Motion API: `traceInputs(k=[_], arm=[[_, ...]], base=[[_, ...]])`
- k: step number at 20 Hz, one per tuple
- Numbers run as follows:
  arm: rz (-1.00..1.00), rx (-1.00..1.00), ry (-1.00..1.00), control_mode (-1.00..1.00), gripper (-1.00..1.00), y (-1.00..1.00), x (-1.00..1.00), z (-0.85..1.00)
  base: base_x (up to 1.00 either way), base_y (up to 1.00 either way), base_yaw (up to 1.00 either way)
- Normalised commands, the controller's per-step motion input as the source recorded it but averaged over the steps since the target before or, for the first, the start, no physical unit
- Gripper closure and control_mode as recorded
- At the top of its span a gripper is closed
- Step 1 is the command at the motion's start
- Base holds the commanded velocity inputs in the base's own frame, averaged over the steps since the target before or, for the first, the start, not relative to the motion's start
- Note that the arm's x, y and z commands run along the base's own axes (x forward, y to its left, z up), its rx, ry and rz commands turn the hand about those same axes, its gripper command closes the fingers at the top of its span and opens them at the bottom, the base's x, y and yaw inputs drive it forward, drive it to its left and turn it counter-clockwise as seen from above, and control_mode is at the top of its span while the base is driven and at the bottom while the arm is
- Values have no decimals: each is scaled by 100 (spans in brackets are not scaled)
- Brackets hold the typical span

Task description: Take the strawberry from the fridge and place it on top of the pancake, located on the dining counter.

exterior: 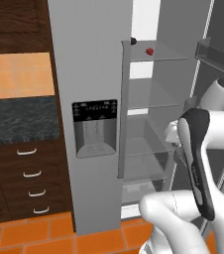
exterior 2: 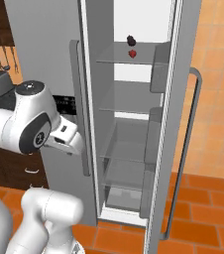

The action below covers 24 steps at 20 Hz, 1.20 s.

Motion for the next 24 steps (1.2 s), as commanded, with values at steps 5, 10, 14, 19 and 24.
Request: traceInputs(k=[5,10,14,19,24], arm=[[-12,-3,6,-100,-100,12,-10,-20],[26,-4,0,-100,-100,51,-17,-16],[24,-4,0,-100,-100,1,-4,-11],[6,0,0,-100,-100,0,0,-8],[0,0,0,-100,-100,0,0,0]], base=[[0,0,0],[0,0,0],[0,0,0],[0,0,0],[0,0,0]])
